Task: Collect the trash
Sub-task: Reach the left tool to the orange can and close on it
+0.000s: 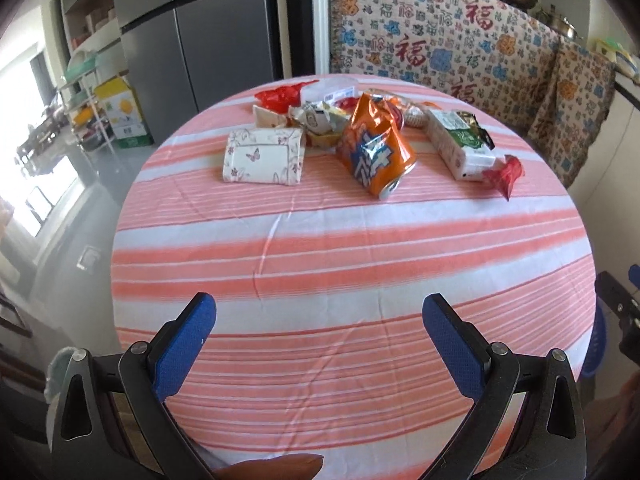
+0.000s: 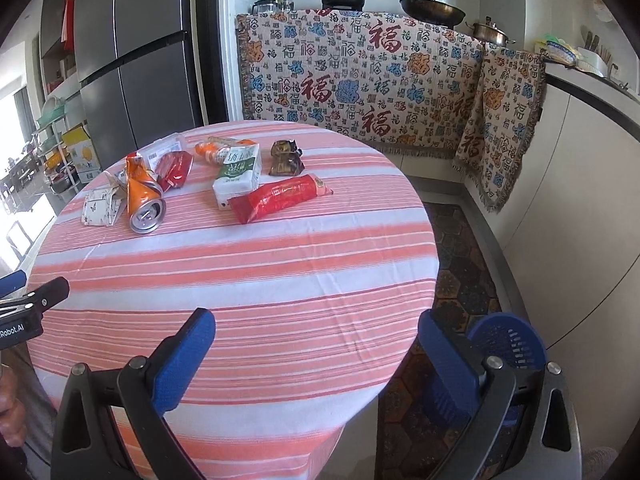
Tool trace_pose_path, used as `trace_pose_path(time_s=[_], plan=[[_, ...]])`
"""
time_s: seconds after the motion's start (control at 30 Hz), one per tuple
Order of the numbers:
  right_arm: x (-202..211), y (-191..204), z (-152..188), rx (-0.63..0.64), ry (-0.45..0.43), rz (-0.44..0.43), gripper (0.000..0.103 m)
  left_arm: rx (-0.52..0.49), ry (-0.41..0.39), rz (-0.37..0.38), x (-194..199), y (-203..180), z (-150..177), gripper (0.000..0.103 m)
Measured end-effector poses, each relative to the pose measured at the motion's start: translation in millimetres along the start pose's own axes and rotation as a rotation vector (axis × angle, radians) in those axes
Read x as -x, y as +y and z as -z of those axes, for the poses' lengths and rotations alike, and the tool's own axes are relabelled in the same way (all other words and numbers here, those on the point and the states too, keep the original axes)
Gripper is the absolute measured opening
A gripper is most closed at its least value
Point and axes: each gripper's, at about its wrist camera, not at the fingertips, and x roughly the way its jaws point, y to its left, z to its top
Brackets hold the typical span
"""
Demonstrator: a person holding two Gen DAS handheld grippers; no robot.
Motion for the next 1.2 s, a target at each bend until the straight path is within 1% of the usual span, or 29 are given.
trace_pose_path(time_s=[0.13,0.23,0.33,0.43,0.5,0.6,0.7,0.77,0.8,0.83,0.9,1.0,1.07,1.13,1.2], plan=[[-31.8,1.2,-20.3,-0.016,0.008,-0.015,0.103,0.011,0.005,-0.035,-10.8,3.9,4.5,0.103],[-61.9,10.0,-41.8,-0.017,0.025,-0.046,0.103,0.015,0.027,-0.010,-19.9,6.5,7.5,0.103],[-93.6,27.2,-61.5,0.014,0.057,-0.078,0.103,0.006,0.048,-0.003,-27.3,7.5,11.2,0.103],[-120.3,41.0,-77.5,0.038,0.069,-0.086,0.103,-0.005,0.049,0.011,-28.3,7.3,13.5,0.103],[-136.3,41.2,-84.2,0.030,0.079,-0.060,0.103,-0.010,0.043,0.018,-28.6,6.4,12.5,0.103],[-149.4,27.1,-86.2,-0.002,0.103,-0.017,0.103,-0.024,0.037,0.037,-29.4,3.2,10.2,0.103],[-143.0,4.1,-80.3,-0.030,0.107,0.006,0.103,-0.020,0.051,0.069,-34.0,-0.3,9.0,0.103],[-137.2,-8.7,-73.5,-0.027,0.124,0.075,0.103,-0.011,0.070,0.094,-38.2,-2.3,8.3,0.103],[-133.8,-15.3,-67.6,-0.025,0.135,0.090,0.103,-0.004,0.076,0.102,-39.5,-3.1,7.5,0.103],[-129.8,-21.3,-61.5,-0.028,0.145,0.078,0.103,0.001,0.078,0.107,-39.7,-3.9,6.2,0.103],[-120.8,-28.3,-48.6,-0.034,0.164,0.029,0.103,0.015,0.076,0.107,-38.9,-5.5,-2.3,0.103],[-111.0,-29.9,-32.8,-0.033,0.167,-0.029,0.103,0.059,0.054,0.119,-34.1,-8.2,-29.0,0.103],[-107.0,-25.5,-24.8,-0.031,0.167,-0.057,0.103,0.086,0.027,0.133,-35.5,-15.2,-55.5,0.103],[-106.2,-19.8,-20.2,-0.012,0.161,-0.073,0.103,0.095,0.011,0.117,-45.7,-25.7,-80.6,0.103],[-106.3,-14.7,-17.0,0.015,0.154,-0.063,0.103,0.094,0.015,0.099,-62.3,-33.4,-102.5,0.102]])
